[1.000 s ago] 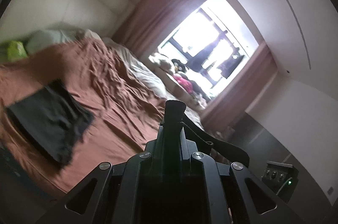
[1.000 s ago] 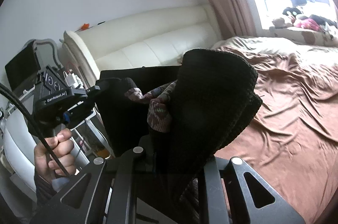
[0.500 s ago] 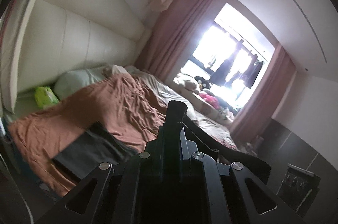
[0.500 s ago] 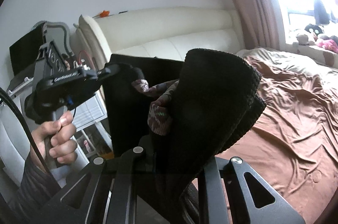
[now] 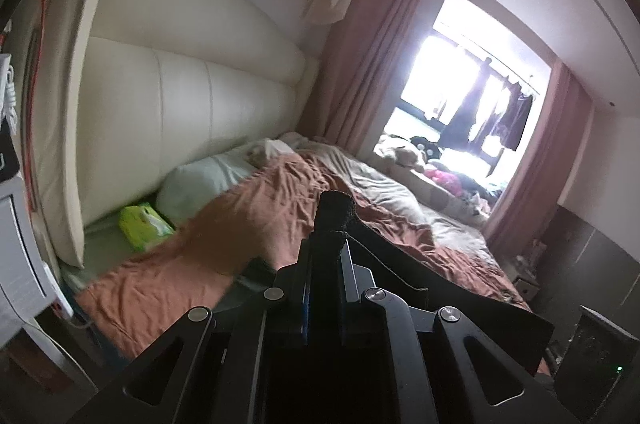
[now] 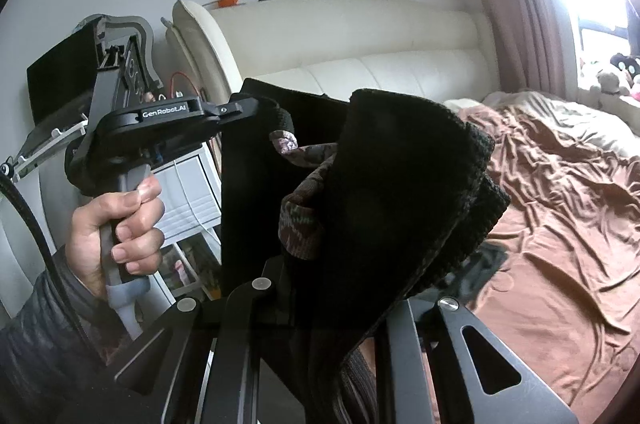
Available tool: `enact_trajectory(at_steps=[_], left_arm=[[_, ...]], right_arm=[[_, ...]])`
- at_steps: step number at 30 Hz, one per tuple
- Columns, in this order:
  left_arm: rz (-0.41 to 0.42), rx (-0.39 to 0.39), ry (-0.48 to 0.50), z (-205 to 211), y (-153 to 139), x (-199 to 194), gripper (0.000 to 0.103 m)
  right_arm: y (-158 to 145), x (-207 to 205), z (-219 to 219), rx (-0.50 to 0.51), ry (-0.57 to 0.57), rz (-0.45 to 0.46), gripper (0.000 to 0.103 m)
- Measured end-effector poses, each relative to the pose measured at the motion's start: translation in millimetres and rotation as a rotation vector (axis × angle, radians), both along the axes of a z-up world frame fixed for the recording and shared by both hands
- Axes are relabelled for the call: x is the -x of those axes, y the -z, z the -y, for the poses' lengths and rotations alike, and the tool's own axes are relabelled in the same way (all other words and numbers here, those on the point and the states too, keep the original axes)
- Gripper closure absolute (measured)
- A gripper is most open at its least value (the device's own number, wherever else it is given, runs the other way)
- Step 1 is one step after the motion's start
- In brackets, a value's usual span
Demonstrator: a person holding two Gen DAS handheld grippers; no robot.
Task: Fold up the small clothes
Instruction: 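Carry the held black shirt with both grippers toward the bed's headboard end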
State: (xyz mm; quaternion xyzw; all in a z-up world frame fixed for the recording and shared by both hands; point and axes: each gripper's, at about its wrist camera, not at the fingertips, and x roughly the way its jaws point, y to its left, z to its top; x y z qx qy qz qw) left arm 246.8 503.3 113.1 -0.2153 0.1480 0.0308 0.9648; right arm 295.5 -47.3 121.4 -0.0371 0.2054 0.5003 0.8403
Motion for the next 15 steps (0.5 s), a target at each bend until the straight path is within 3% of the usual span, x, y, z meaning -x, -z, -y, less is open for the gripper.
enact_trajectory(at_steps=[6, 15], left_arm=[[-0.023, -0.026, -0.069, -21, 11, -23, 0.093], [-0.067, -0.013, -0.063, -33, 39, -95, 0.093]], right_arm=[[8, -21, -9, 0.000, -0.031, -0.011, 0.092], [32, -85, 1, 0.019, -0.003, -0.065, 0.092]])
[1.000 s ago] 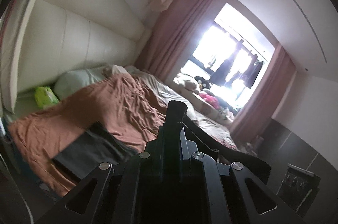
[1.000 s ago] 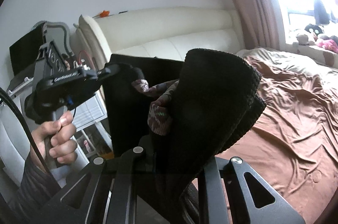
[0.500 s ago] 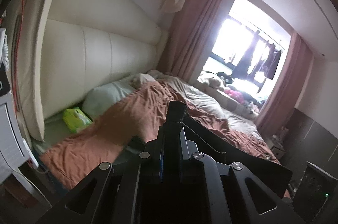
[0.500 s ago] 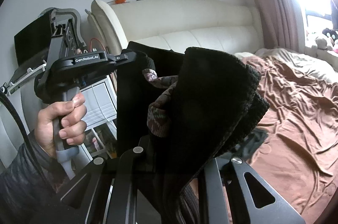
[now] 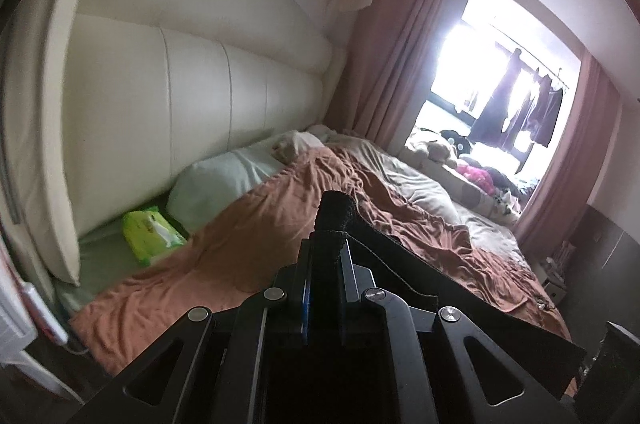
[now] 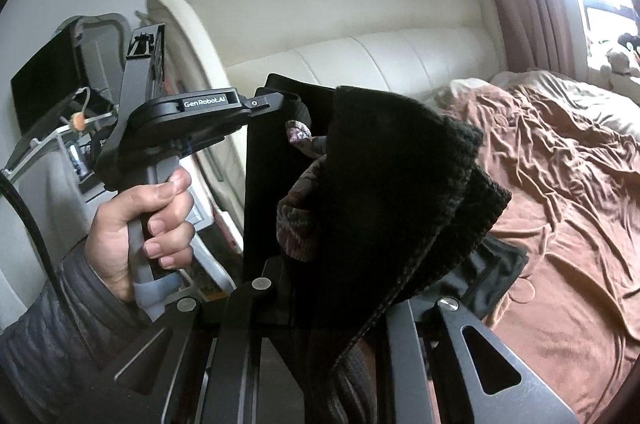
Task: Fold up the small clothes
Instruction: 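Carry the held black shirt with both grippers toward the bed's headboard end, then lower the folded black shirt onto the bed and open both grippers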
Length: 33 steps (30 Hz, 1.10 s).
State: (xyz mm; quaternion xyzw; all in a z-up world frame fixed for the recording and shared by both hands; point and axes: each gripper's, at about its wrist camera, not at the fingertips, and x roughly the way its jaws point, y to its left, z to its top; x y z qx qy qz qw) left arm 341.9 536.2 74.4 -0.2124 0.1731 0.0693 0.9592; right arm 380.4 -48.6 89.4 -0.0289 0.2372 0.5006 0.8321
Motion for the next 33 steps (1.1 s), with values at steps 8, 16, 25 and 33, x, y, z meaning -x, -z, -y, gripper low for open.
enact_trajectory(at_steps=[8, 16, 25, 33], left_arm=[[-0.073, 0.001, 0.025, -2, 32, -70, 0.093], [-0.171, -0.025, 0.029, -5, 65, -129, 0.093], [-0.294, -0.052, 0.042, -13, 116, -189, 0.093], [-0.387, -0.084, 0.063, -8, 163, -235, 0.093]], right_arm=[[23, -54, 7, 0.034, 0.030, -0.050, 0.092], [43, -97, 0, 0.049, 0.058, -0.142, 0.092], [77, -159, -10, 0.070, 0.099, -0.275, 0.092], [118, -208, -20, 0.090, 0.146, -0.386, 0.090]])
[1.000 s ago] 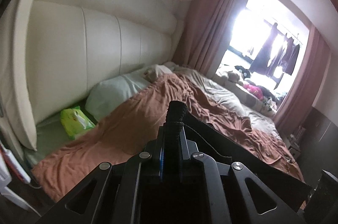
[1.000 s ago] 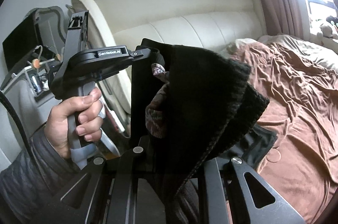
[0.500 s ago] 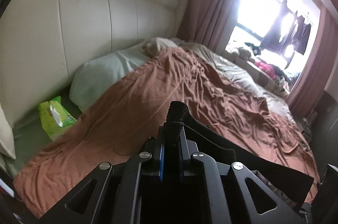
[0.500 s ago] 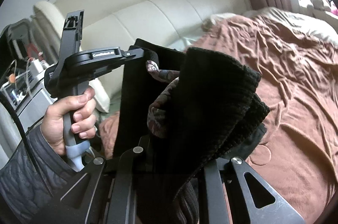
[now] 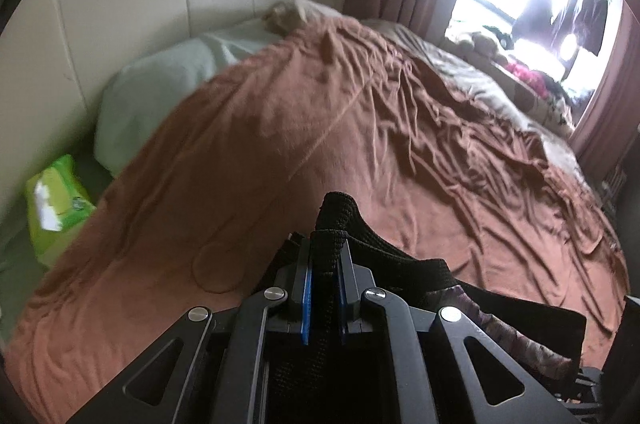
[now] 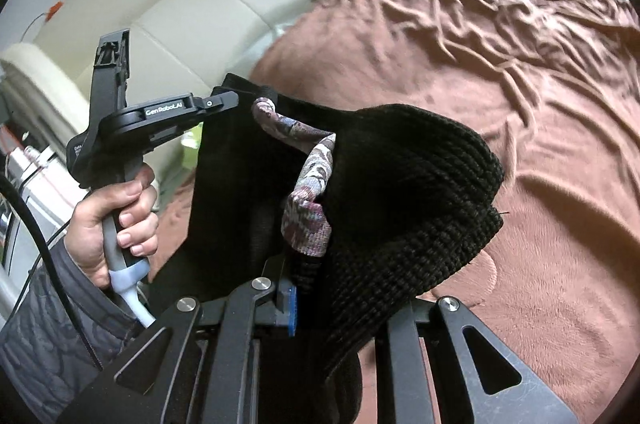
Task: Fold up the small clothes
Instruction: 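Lower the folded black shirt onto the bed and open both grippers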
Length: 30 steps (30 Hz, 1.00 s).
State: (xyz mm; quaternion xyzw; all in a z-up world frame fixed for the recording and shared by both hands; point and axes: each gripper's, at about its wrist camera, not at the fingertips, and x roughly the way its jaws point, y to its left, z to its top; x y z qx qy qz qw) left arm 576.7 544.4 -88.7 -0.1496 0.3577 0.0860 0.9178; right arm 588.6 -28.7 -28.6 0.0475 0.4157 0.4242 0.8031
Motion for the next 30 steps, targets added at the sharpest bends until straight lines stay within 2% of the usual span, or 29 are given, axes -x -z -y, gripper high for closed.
enact_trajectory(at_steps=[3, 5, 6, 7, 8, 10, 15, 20, 23, 25, 27, 29, 30], left_arm=[[-0.070, -0.029, -0.028, 1, 23, -18, 0.091], [-0.161, -0.029, -0.045, 0, 43, -31, 0.091], [-0.187, -0.044, -0.053, 1, 49, -33, 0.089], [-0.205, -0.066, -0.058, 1, 55, -35, 0.084], [-0.215, -0.080, -0.062, 0, 60, -36, 0.082], [-0.224, -0.084, -0.085, -5, 63, -35, 0.069], [-0.189, -0.080, -0.140, -20, 52, -22, 0.049], [-0.177, -0.016, -0.161, -29, 41, -2, 0.047], [-0.183, -0.013, -0.166, -27, 34, 11, 0.047], [-0.181, -0.004, -0.162, -23, 29, 19, 0.042], [-0.180, -0.002, -0.155, -18, 23, 28, 0.034], [-0.178, -0.015, -0.148, -10, 15, 37, 0.026], [-0.175, -0.016, -0.145, -7, 11, 40, 0.022]], right_arm=[[22, -21, -5, 0.079, 0.029, -0.056, 0.085], [33, -32, -7, 0.142, 0.038, -0.076, 0.075], [38, -37, -5, 0.151, 0.044, -0.087, 0.074], [42, -42, 1, 0.137, 0.050, -0.107, 0.070], [44, -47, 8, 0.128, 0.067, -0.120, 0.061], [45, -53, 18, 0.116, 0.107, -0.128, 0.053], [43, -52, 34, 0.124, 0.170, -0.113, 0.053], [35, -42, 37, 0.107, 0.135, -0.096, 0.053], [31, -40, 39, 0.100, 0.117, -0.112, 0.053], [25, -40, 42, 0.089, 0.109, -0.118, 0.053], [16, -35, 47, 0.091, 0.106, -0.109, 0.046], [9, -28, 55, 0.085, 0.108, -0.095, 0.029], [4, -22, 61, 0.086, 0.114, -0.083, 0.025]])
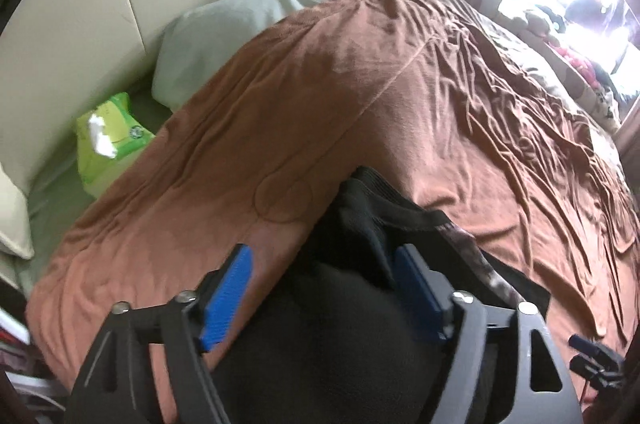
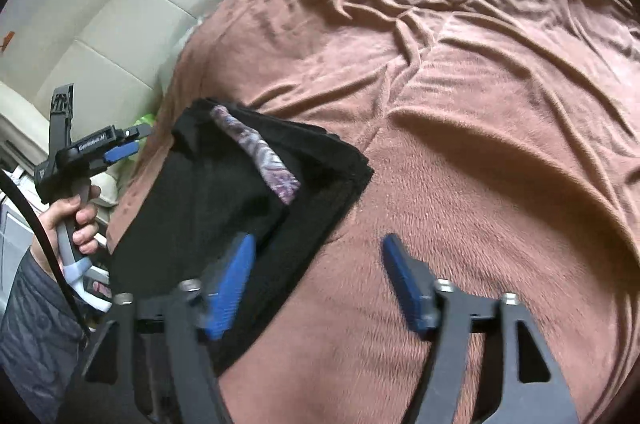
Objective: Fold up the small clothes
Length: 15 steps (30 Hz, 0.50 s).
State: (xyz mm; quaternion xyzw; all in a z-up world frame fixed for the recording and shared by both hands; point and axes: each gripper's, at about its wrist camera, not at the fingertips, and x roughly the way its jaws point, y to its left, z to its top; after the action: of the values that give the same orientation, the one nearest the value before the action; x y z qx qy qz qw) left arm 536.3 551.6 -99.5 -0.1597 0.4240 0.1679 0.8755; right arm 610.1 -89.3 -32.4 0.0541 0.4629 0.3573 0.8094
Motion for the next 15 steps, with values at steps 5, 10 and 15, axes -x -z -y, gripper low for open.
enact_trajectory(at_steps=[5, 10, 15], left_arm=[[0.002, 0.022, 0.019, 15, -24, 27, 0.012], [0.036, 0.005, 0.031, 32, -56, 66, 0.003], [0.072, -0.060, 0.045, 62, -87, 98, 0.001]], right_arm=[[-24, 32, 10, 0.025, -0.029, 0.014, 0.002], [-53, 62, 25, 0.032, -0.036, 0.034, 0.000], [-79, 94, 47, 0.027, -0.044, 0.061, 0.000]])
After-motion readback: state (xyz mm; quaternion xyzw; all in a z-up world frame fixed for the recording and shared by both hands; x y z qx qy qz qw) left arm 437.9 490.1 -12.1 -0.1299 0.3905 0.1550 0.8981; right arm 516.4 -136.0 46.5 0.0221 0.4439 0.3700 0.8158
